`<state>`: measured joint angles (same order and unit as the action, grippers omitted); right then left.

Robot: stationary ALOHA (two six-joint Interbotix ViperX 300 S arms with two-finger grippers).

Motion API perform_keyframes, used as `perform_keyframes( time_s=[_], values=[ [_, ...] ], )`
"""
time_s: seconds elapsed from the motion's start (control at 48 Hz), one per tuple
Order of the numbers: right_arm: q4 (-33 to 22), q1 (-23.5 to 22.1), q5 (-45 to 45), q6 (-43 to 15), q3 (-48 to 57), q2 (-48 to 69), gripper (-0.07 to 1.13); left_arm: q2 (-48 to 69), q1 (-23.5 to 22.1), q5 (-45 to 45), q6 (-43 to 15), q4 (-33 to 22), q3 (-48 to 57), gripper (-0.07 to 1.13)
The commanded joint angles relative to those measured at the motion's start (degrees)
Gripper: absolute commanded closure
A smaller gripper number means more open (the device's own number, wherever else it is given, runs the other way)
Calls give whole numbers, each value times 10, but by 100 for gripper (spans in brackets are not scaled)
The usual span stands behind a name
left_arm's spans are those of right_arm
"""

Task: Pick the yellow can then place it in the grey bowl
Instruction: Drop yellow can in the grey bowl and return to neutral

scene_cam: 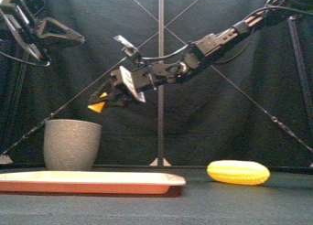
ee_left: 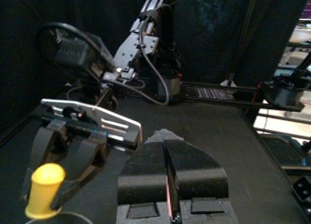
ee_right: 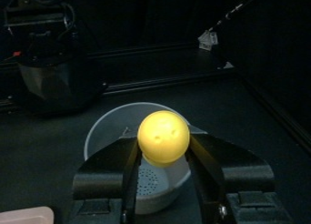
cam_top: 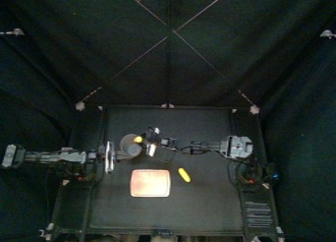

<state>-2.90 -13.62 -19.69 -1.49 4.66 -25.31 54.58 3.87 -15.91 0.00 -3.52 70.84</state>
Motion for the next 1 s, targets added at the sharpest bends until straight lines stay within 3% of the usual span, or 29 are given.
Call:
perform_keyframes(
  time_s=[0.021,0.25,0.542,0.75,1.0],
  values=[
    [3,3,13,1,-39,-3,34,-3,1,-4,-1,0,-13,107],
    [22,8,40,0,-50,-13,20,-3,2,-4,0,0,-11,107],
    [24,13,40,2,-24,16,18,-3,2,-4,1,-1,-10,107],
    [27,17,11,1,83,98,18,-3,2,-4,1,-1,-2,107],
    [42,26,-107,2,278,239,18,-2,1,-4,0,0,-1,107]
  ],
)
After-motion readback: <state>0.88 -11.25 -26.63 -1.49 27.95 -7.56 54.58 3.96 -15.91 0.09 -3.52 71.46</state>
